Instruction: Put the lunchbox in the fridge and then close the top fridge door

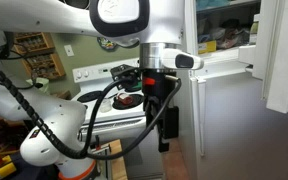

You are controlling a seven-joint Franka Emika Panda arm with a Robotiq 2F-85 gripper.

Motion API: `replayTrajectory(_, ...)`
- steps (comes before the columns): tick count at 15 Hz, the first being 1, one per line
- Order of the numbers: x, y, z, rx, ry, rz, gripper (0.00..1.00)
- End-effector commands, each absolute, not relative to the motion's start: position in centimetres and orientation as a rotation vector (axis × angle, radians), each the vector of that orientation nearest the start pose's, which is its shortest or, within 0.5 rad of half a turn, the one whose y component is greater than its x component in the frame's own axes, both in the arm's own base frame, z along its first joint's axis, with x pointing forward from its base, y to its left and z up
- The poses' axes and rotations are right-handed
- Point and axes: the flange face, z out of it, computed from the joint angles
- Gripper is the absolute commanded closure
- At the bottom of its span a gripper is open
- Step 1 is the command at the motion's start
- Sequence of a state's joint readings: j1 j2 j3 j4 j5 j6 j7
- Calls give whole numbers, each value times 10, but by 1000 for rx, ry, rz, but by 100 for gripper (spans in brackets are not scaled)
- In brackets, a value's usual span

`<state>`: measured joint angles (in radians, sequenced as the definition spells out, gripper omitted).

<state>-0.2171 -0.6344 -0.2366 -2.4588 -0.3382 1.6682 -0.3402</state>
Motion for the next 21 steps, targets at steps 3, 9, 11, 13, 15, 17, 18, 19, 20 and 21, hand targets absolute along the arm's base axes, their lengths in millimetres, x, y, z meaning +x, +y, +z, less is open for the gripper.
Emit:
replayTrajectory(3,295,-188,496,-3242,-7,363,0)
replayTrajectory(9,295,-188,496,-3242,-7,363,0)
replayTrajectory(11,305,-182,494,-3241,-71,349,0)
replayTrajectory(13,330,-158,487,-3227,-250,295,0)
replayTrajectory(15,358,-125,482,-3204,-440,230,0)
replayTrajectory(17,384,-85,478,-3156,-599,149,0)
replayTrajectory(18,394,-68,475,-3123,-676,118,0)
replayTrajectory(19,374,-88,479,-3181,-554,146,0)
replayTrajectory(20,381,-77,476,-3177,-587,150,0)
replayTrajectory(21,382,-75,475,-3180,-586,159,0)
